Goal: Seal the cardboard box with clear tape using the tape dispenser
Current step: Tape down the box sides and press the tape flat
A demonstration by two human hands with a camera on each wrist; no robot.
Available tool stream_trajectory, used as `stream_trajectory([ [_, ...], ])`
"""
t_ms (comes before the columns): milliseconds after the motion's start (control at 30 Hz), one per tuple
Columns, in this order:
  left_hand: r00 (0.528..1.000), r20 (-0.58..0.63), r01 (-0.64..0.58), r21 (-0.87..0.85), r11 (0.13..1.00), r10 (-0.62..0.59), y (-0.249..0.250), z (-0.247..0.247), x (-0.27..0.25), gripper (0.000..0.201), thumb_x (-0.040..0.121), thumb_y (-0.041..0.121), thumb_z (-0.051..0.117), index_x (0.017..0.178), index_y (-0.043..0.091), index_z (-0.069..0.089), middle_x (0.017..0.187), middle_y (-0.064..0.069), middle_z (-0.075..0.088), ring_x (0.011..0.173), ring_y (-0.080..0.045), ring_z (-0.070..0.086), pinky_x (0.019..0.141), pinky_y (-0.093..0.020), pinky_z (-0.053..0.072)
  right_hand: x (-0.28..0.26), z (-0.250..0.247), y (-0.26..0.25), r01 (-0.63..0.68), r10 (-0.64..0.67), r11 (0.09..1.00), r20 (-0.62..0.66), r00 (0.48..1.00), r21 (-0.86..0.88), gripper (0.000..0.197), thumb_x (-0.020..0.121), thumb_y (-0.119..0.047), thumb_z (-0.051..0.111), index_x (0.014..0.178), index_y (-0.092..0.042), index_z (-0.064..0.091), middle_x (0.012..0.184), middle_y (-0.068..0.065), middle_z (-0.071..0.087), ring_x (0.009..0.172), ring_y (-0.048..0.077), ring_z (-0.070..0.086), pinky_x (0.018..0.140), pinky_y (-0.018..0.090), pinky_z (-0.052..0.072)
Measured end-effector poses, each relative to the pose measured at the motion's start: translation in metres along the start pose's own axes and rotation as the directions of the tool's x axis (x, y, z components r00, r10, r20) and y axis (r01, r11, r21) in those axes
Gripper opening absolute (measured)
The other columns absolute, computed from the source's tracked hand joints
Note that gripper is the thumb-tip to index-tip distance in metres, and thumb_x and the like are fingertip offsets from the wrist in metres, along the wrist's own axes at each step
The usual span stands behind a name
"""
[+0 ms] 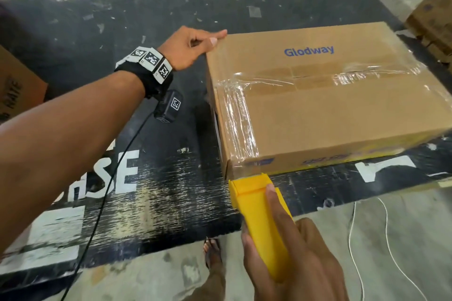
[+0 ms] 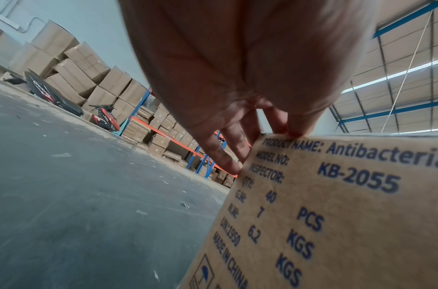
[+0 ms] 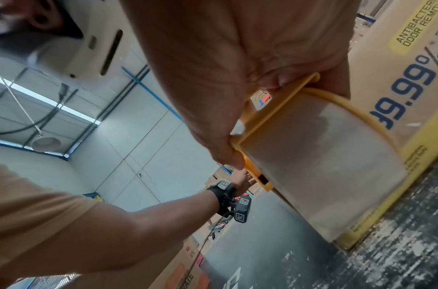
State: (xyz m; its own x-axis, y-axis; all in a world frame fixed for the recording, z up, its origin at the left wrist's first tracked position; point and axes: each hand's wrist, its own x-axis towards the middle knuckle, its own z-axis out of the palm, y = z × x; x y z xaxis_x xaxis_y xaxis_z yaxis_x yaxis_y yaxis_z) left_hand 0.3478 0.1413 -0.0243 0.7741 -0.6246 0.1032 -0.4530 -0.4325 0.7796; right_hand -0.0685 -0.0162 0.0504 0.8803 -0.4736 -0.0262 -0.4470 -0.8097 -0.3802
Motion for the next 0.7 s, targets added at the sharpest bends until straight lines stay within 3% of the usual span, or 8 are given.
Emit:
stream_trajectory([
  [33, 1.000, -0.006, 0.004, 0.009, 1.000, -0.004, 0.000, 0.000, -0.001, 0.044, 0.101, 0.044, 0.052, 0.139, 0.025, 0.062, 0.143, 0.011, 0.060, 0.132, -0.001, 0.056, 0.116, -0.039, 0.044, -0.006, 0.027, -0.005, 0.147, -0.145, 0.988, -0.035, 0.989, 0.048, 0.077, 0.072, -0.064, 0.055, 0.145, -0.038, 0.054, 0.067, -0.003, 0.034, 0.042, 0.017, 0.039, 0.040, 0.021, 0.041],
  [133, 0.998, -0.067, 0.015, 0.069, 0.997, -0.010, 0.001, 0.003, -0.004, 0.045, 0.100, 0.049, 0.049, 0.137, 0.028, 0.063, 0.143, 0.012, 0.062, 0.132, -0.005, 0.058, 0.115, -0.041, 0.046, -0.003, 0.056, -0.002, -0.033, -0.020, 0.988, 0.347, 0.938, 0.149, 0.066, 0.085, -0.065, 0.053, 0.148, -0.055, 0.036, 0.088, 0.001, 0.063, 0.074, 0.018, 0.062, 0.059, 0.024, 0.042],
  [233, 0.980, -0.187, -0.019, 0.229, 0.973, 0.063, 0.019, 0.009, -0.014, 0.043, 0.101, 0.047, 0.046, 0.136, 0.029, 0.064, 0.144, -0.001, 0.063, 0.135, -0.016, 0.056, 0.113, -0.044, 0.045, -0.001, 0.077, 0.030, -0.164, 0.028, 0.964, 0.534, 0.845, 0.209, 0.061, 0.087, -0.062, 0.058, 0.145, -0.049, 0.047, 0.122, -0.002, 0.073, 0.102, 0.017, 0.067, 0.084, 0.025, 0.047],
  [333, 0.952, -0.248, -0.125, 0.211, 0.970, 0.176, 0.061, 0.026, -0.054, 0.040, 0.103, 0.046, 0.046, 0.131, 0.028, 0.069, 0.142, 0.000, 0.063, 0.135, -0.013, 0.055, 0.115, -0.044, 0.042, 0.002, 0.086, 0.052, -0.180, -0.042, 0.911, 0.517, 0.855, 0.372, 0.049, 0.085, -0.055, 0.068, 0.133, -0.053, 0.057, 0.125, -0.013, 0.073, 0.102, 0.004, 0.068, 0.079, 0.010, 0.048],
  [433, 0.958, -0.117, -0.246, 0.126, 0.961, 0.260, 0.104, 0.057, -0.113, 0.042, 0.094, 0.049, 0.064, 0.129, 0.027, 0.070, 0.146, 0.004, 0.060, 0.142, -0.012, 0.048, 0.119, -0.048, 0.037, 0.013, 0.078, 0.069, -0.169, -0.104, 0.834, 0.450, 0.887, 0.525, 0.064, 0.078, -0.065, 0.068, 0.138, -0.047, 0.057, 0.131, -0.026, 0.065, 0.119, -0.004, 0.061, 0.096, 0.022, 0.051],
  [500, 0.958, 0.018, -0.284, 0.153, 0.946, 0.285, 0.114, 0.074, -0.147, 0.056, 0.083, 0.054, 0.075, 0.133, 0.030, 0.066, 0.152, 0.005, 0.054, 0.149, -0.013, 0.040, 0.121, -0.051, 0.033, 0.018, 0.071, 0.074, -0.140, -0.136, 0.799, 0.402, 0.906, 0.585, 0.066, 0.078, -0.065, 0.068, 0.140, -0.043, 0.057, 0.131, -0.027, 0.065, 0.121, -0.006, 0.060, 0.099, 0.025, 0.050],
  [567, 0.951, 0.114, -0.308, 0.228, 0.924, 0.289, 0.111, 0.085, -0.164, 0.063, 0.081, 0.055, 0.078, 0.137, 0.031, 0.063, 0.156, 0.006, 0.049, 0.151, -0.012, 0.036, 0.122, -0.053, 0.029, 0.022, 0.066, 0.078, -0.109, -0.162, 0.763, 0.353, 0.922, 0.637, 0.065, 0.078, -0.057, 0.069, 0.139, -0.039, 0.059, 0.129, -0.026, 0.067, 0.118, -0.008, 0.061, 0.096, 0.017, 0.050],
  [700, 0.957, 0.139, -0.284, 0.260, 0.923, 0.255, 0.107, 0.093, -0.172, 0.058, 0.087, 0.047, 0.074, 0.140, 0.030, 0.060, 0.160, 0.006, 0.045, 0.153, -0.007, 0.031, 0.126, -0.055, 0.018, 0.029, 0.057, 0.094, -0.091, -0.155, 0.734, 0.297, 0.942, 0.673, 0.058, 0.083, -0.040, 0.074, 0.139, -0.039, 0.058, 0.129, -0.021, 0.067, 0.116, -0.004, 0.062, 0.090, 0.011, 0.050],
])
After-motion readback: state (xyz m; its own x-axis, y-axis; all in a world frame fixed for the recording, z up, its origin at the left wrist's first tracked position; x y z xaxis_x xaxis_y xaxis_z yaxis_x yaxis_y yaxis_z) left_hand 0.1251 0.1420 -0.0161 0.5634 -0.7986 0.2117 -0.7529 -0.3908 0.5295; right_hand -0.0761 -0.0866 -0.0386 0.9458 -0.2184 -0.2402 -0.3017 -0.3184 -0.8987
